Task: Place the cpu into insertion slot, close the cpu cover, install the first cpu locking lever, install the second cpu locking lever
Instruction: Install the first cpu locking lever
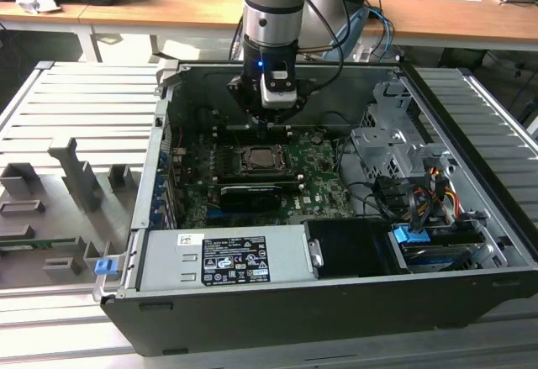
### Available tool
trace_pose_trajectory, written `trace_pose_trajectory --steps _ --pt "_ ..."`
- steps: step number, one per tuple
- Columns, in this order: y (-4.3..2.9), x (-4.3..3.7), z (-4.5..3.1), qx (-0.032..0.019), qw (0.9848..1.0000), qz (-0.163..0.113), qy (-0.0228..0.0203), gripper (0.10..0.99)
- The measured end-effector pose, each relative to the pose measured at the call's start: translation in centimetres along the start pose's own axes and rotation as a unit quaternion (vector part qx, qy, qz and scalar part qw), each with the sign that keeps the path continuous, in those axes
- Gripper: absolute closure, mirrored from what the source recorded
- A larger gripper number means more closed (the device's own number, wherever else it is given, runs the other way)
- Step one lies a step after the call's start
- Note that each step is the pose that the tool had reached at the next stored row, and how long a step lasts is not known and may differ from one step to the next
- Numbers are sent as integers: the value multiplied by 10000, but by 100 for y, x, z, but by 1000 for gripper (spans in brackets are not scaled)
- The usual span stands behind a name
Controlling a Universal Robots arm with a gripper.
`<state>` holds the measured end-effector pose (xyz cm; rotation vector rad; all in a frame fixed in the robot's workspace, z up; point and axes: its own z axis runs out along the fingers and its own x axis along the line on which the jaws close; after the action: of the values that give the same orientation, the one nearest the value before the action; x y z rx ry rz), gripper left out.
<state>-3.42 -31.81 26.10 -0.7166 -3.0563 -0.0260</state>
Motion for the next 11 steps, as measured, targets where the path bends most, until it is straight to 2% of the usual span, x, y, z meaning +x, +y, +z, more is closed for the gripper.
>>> trace_pose_trajectory --steps 7,11 --pt "0 0 0 1 9997 -252 4 980" --pt "0 0 0 3 9988 -491 8 980"
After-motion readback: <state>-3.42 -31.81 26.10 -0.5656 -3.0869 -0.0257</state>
